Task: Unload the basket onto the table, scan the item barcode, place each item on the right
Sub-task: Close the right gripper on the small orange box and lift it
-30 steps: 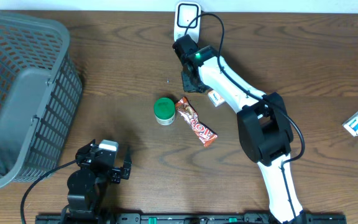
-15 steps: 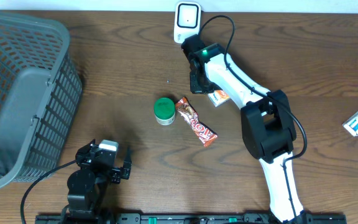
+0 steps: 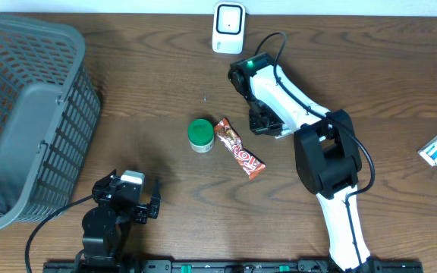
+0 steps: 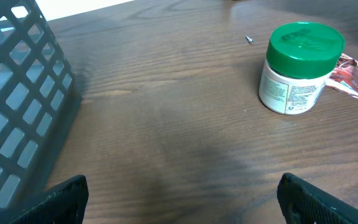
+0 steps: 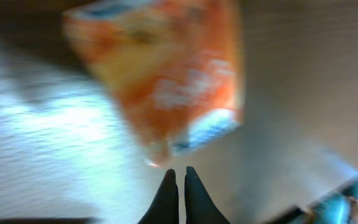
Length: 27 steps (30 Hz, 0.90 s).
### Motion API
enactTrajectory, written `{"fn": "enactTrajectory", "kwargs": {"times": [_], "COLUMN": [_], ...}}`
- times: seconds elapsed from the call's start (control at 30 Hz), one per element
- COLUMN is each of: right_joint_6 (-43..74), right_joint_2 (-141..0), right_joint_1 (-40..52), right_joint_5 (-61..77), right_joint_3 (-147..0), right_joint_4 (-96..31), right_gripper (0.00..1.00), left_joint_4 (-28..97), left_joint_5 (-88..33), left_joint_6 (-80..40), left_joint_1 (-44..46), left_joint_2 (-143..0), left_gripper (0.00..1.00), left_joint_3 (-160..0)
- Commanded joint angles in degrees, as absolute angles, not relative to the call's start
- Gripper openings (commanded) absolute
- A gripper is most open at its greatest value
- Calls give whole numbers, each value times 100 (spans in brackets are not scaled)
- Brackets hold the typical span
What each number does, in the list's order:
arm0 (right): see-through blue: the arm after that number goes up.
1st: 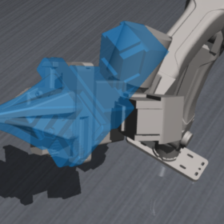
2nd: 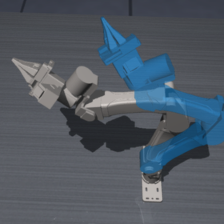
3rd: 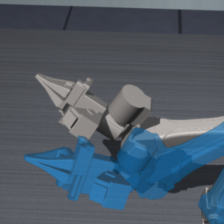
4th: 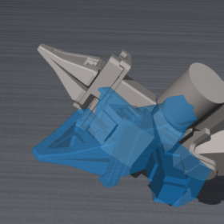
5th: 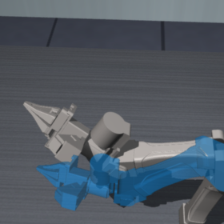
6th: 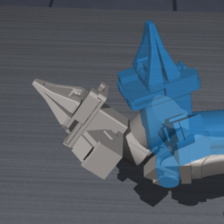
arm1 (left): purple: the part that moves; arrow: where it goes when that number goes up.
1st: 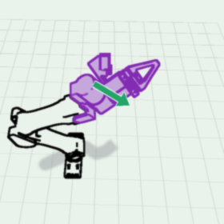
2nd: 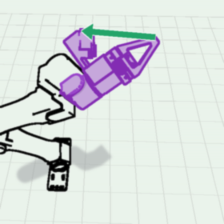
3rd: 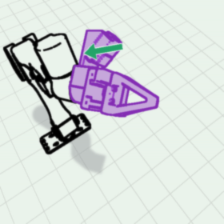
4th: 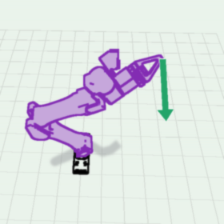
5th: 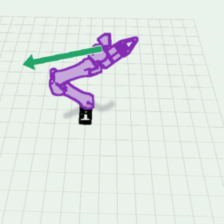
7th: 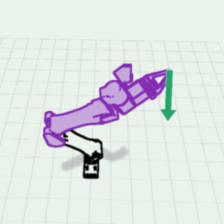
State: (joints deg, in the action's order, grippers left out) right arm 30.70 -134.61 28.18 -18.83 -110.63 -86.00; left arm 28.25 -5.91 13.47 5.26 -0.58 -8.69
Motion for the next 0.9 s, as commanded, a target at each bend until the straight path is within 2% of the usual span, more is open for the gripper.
{"fn": "enactTrajectory", "kwargs": {"times": [0.0, 0.17, 0.3, 0.43, 0.6, 0.87], "right_joint_6": [3350, 3315, 2547, 2458, 2613, 2871], "right_joint_2": [-13511, -13343, -13087, -13054, -13152, -13159], "right_joint_1": [2714, 2720, 2792, 2816, 2810, 2663], "right_joint_5": [-2757, -2475, -657, 814, 532, -805], "right_joint_3": [-11155, -11163, -11166, -11155, -10862, -10418], "right_joint_4": [-8685, -8648, -8372, -7756, -7231, -7150], "right_gripper": [1, 1, 1, 1, 1, 1], "left_joint_4": [2912, 2912, 2912, 2912, 2912, 2912], "left_joint_5": [-644, -644, -644, -644, -646, -644], "left_joint_6": [1297, 1297, 1297, 1297, 1297, 1297], "left_joint_1": [506, 506, 506, 504, 506, 504], "left_joint_2": [-23, -23, -23, -23, -23, -23], "left_gripper": [98, 98, 98, 98, 98, 98], "left_joint_3": [-803, -803, -803, -803, -803, -803]}}
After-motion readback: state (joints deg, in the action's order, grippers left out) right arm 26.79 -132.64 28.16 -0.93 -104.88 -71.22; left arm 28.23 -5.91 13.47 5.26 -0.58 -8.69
